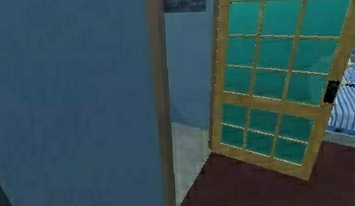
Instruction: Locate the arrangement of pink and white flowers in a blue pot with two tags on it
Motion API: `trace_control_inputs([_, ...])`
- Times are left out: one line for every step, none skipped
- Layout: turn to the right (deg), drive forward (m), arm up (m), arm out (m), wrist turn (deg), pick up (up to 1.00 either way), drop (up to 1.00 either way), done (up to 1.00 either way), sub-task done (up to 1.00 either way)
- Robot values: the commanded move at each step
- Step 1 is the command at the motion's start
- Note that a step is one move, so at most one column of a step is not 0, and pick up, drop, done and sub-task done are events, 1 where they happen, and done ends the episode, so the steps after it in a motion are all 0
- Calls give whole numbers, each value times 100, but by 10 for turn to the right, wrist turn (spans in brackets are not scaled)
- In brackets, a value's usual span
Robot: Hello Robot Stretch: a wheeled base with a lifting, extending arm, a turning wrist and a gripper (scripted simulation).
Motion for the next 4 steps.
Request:
trace_control_inputs([450,0,0,0,0,0,0,0,0])
trace_control_inputs([450,0,0,0,0,0,0,0,0])
trace_control_inputs([240,0,0,0,0,0,0,0,0])
trace_control_inputs([30,0,0,0,0,0,0,0,0])
